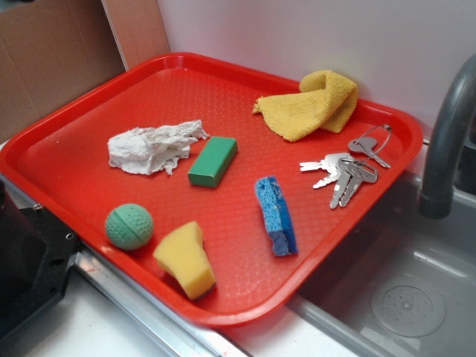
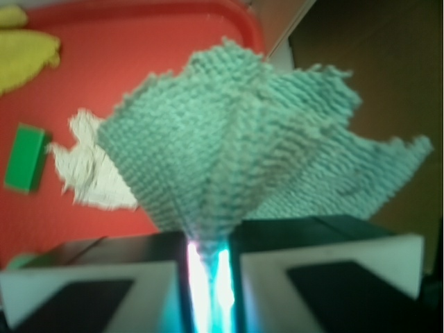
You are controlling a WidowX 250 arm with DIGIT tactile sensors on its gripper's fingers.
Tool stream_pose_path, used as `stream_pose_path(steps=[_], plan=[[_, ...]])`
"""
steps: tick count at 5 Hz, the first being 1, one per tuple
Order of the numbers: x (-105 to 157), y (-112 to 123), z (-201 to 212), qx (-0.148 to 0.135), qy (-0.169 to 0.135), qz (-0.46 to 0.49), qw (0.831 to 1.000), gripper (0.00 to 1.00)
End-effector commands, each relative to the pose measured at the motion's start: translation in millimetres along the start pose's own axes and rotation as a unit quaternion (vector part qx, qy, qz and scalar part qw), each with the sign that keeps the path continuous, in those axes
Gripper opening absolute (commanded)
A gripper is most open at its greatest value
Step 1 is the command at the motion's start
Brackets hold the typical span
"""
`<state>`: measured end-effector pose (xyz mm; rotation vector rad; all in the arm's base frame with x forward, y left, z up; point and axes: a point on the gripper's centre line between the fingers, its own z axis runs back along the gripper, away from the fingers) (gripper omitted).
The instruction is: Grab the blue cloth.
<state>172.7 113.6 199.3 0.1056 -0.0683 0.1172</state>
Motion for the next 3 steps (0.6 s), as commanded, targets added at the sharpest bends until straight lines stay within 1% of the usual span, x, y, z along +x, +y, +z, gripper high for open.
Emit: stream_pose_path(steps=[1,2,3], plan=[[20.5,-13.5,19.0,0.018,-0.031,-0.037,0.999,0.00],[21.0,-21.1,12.9,0.015,-0.024,-0.039,0.999,0.00],[24.5,-17.3,3.0,0.034,-0.021,-0.042,0.998,0.00]])
